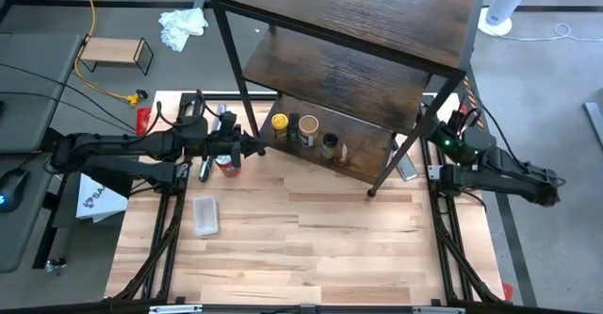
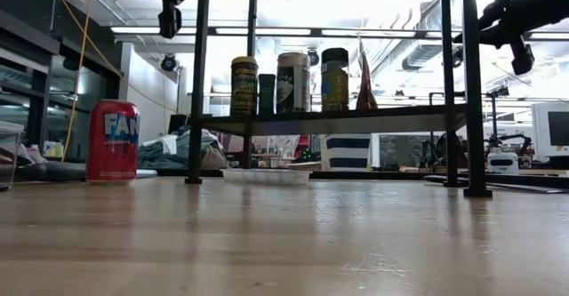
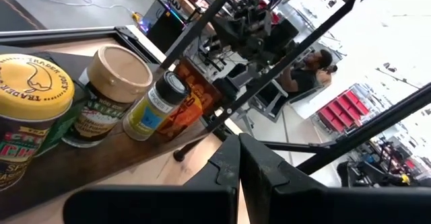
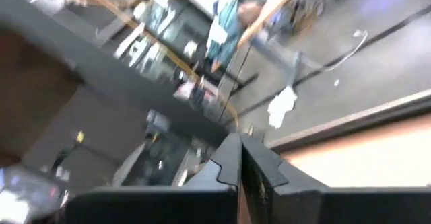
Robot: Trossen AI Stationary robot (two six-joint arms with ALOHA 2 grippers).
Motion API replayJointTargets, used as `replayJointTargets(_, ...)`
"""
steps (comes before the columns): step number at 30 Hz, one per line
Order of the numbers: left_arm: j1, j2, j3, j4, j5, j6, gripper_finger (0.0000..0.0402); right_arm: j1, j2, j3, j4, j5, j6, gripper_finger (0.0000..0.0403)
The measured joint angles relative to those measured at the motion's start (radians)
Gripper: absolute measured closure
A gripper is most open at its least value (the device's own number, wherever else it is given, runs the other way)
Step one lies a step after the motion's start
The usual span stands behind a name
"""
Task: Shelf spices
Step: Move the shelf on the top middle of the table
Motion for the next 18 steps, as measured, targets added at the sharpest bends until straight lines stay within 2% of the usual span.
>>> replayJointTargets(5,0.018,0.004,0.0,0.01,-0.003,0.0,0.0401,-0.142,0.067,0.0,0.109,-0.118,-0.04,0.0403)
replayJointTargets(7,0.022,0.007,0.0,0.004,0.0,0.0,0.0401,-0.201,0.116,0.0,0.166,-0.194,-0.051,0.0403)
replayJointTargets(9,0.022,0.007,0.0,0.006,0.012,-0.003,0.0401,-0.251,0.158,0.001,0.193,-0.321,-0.049,0.0403)
replayJointTargets(11,0.022,0.004,0.0,0.007,0.051,-0.011,0.0401,-0.274,0.168,0.002,0.164,-0.47,-0.048,0.0403)
replayJointTargets(13,0.022,0.004,0.0,0.006,0.088,-0.011,0.0401,-0.281,0.165,0.001,0.107,-0.575,-0.048,0.0403)
replayJointTargets(18,0.022,0.003,0.0,0.004,0.09,-0.01,0.0401,-0.282,0.139,0.032,-0.091,-0.625,-0.052,0.0403)
